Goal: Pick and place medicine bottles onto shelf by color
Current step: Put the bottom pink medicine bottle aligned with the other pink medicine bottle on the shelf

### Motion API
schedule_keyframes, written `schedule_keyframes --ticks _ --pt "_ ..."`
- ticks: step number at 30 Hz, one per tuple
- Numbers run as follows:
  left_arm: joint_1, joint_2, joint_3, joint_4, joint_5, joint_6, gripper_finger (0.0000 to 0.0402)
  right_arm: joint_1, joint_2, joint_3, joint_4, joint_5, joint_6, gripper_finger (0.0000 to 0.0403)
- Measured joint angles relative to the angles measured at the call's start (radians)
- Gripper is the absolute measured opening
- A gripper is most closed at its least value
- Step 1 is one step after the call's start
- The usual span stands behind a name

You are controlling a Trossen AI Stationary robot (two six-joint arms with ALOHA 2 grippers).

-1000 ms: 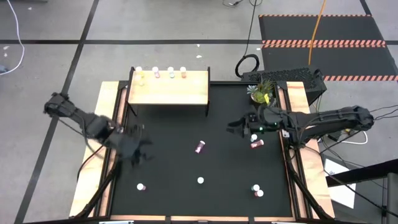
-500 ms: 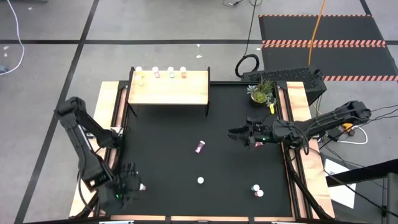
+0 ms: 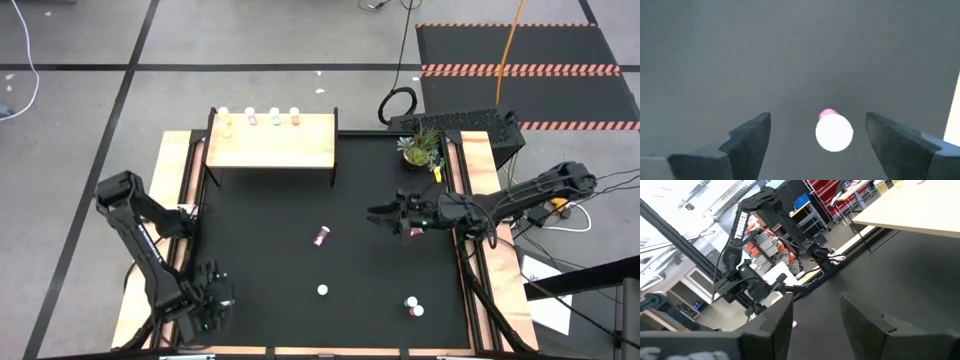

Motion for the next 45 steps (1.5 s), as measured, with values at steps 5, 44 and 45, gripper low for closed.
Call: schedule_keyframes --ticks 5,44,45 --pt "-0.02 -0.026 -0.062 0.123 0.001 -0.014 0.0324 0.022 0.0 0.0 0.0 0.0 0.006 0.0155" --pt "0.07 -0.146 -0.082 0.071 0.031 0.001 0.0126 0.042 0.0 0.0 0.044 0.056 -0.009 0.0155" --pt "0.098 -0.168 -0.074 0.043 0.031 0.017 0.0126 0.04 0.0 0.0 0.044 0.056 -0.012 0.0155"
